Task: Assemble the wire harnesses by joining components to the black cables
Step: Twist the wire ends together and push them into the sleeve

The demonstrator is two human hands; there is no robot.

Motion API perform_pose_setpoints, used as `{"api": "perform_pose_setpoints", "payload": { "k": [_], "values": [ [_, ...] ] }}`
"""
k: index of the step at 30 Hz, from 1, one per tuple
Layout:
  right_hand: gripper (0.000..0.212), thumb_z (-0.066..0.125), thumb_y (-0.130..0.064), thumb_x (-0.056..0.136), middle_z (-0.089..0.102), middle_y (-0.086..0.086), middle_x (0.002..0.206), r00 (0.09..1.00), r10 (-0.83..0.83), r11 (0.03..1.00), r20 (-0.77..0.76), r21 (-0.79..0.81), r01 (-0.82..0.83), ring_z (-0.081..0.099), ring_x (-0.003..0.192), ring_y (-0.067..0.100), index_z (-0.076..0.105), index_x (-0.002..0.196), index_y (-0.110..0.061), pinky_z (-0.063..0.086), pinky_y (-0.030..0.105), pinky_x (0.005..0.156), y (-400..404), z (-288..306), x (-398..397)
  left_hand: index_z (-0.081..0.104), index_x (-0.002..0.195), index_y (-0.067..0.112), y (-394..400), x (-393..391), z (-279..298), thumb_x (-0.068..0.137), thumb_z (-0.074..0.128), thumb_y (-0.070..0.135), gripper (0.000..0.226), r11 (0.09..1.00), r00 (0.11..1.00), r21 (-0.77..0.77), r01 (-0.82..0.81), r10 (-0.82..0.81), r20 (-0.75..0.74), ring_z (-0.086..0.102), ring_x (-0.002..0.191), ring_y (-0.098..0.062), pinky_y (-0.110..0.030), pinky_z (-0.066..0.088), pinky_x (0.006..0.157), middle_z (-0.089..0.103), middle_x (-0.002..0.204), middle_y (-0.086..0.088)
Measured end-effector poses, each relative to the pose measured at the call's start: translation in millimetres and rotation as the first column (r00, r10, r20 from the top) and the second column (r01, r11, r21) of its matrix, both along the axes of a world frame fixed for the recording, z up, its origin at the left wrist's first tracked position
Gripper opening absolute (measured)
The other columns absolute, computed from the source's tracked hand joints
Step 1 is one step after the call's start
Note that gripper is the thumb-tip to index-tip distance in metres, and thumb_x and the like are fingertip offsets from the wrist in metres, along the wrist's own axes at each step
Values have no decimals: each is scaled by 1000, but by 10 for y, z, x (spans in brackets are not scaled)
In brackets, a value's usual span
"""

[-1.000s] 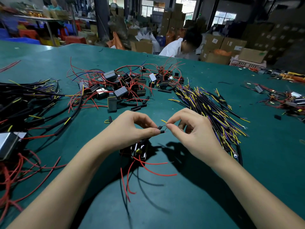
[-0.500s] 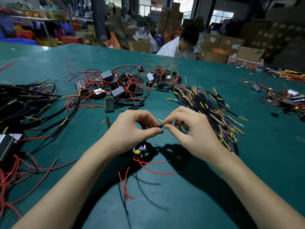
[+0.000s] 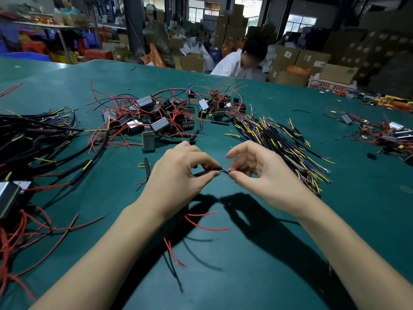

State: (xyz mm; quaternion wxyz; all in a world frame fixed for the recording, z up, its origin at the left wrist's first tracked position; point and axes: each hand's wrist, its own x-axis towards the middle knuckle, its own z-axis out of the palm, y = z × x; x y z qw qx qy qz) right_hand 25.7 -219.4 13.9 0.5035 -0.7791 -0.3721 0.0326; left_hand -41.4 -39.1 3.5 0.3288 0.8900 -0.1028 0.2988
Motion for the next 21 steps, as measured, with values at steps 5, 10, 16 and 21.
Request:
{"api": "perform_pose_setpoints", "payload": {
  "k": [5, 10, 16, 21],
  "values": [
    [25, 66, -1, 83, 69, -1, 79, 999, -16, 998, 52, -67, 19, 58, 73, 27, 57, 96, -20, 48, 40, 69, -4, 23, -6, 77, 89, 15, -16, 25, -26, 82, 74, 14, 8, 988, 995, 147, 47, -58, 77, 53, 78, -24, -44, 48, 64, 66, 79, -2],
    [22, 68, -4, 83, 70, -5, 81, 981, 4, 983, 192, -180, 31, 59, 71, 6, 58, 95, -19, 38, 10, 64, -52, 66, 0, 77, 91, 15, -4, 42, -39, 83, 72, 16, 9, 978, 992, 179, 103, -114, 54, 54, 78, -26, -44, 49, 65, 66, 82, -3],
    [21, 68, -5, 83, 70, -4, 82, 974, 25, 976, 224, -217, 25, 60, 74, 5, 57, 94, -19, 37, 6, 67, -74, 99, -19, 77, 89, 15, 26, 50, -43, 82, 73, 15, 9, 971, 984, 184, 152, -166, 62, 53, 77, -22, -41, 49, 63, 67, 82, -2],
    [21, 68, -3, 83, 69, -4, 82, 963, 41, 965, 267, -260, 31, 59, 73, 5, 57, 93, -18, 36, 7, 64, -61, 97, -31, 77, 86, 11, -54, 57, -77, 79, 75, 9, 8, 969, 972, 131, 211, -221, 73, 55, 73, -23, -40, 49, 65, 69, 79, -3]
  ]
}}
